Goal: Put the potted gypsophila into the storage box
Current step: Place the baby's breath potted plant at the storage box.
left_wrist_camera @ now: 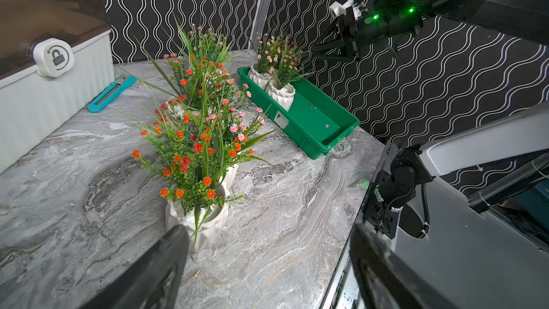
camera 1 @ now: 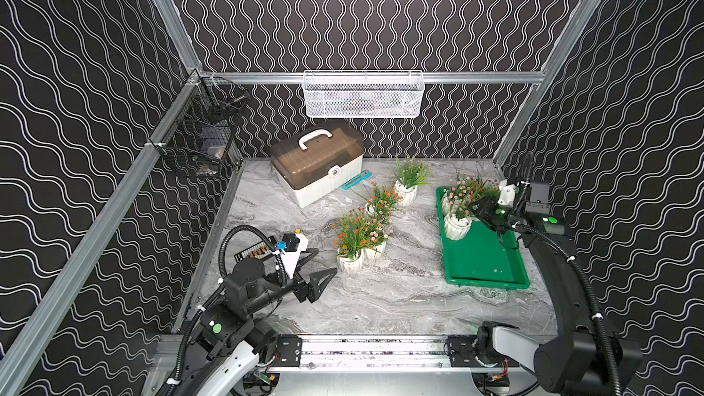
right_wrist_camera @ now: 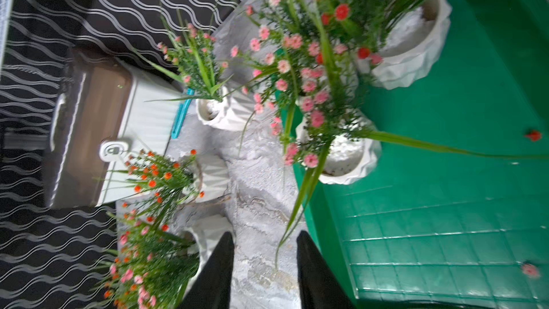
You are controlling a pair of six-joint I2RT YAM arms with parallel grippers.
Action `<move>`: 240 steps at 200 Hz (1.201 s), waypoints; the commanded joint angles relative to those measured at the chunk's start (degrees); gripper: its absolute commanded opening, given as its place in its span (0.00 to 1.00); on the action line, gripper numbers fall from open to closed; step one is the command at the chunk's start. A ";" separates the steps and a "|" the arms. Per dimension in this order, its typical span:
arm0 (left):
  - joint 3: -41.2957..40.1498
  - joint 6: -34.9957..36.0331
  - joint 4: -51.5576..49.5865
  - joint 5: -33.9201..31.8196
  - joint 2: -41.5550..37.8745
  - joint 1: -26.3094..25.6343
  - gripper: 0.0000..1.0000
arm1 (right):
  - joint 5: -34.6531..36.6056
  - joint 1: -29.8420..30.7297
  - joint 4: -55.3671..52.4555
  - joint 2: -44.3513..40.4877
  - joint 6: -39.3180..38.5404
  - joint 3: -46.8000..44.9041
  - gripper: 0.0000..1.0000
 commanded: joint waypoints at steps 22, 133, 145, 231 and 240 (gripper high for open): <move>0.71 0.34 -0.50 -1.67 0.28 0.29 0.88 | -6.31 3.95 1.28 0.99 0.88 0.72 0.39; 1.07 -0.54 -2.06 -8.29 0.72 0.53 0.88 | 11.01 16.54 3.03 24.85 6.46 17.34 0.42; 0.90 -0.63 -1.98 -9.09 0.40 0.50 0.88 | 11.89 16.71 2.63 27.96 6.22 19.63 0.42; -0.94 1.46 -0.36 -11.37 -4.11 1.22 0.92 | 16.60 18.03 -1.49 46.90 4.79 34.63 0.43; -1.36 1.57 0.15 -11.41 -5.09 1.32 0.92 | 16.53 18.12 -1.67 48.10 4.71 35.56 0.43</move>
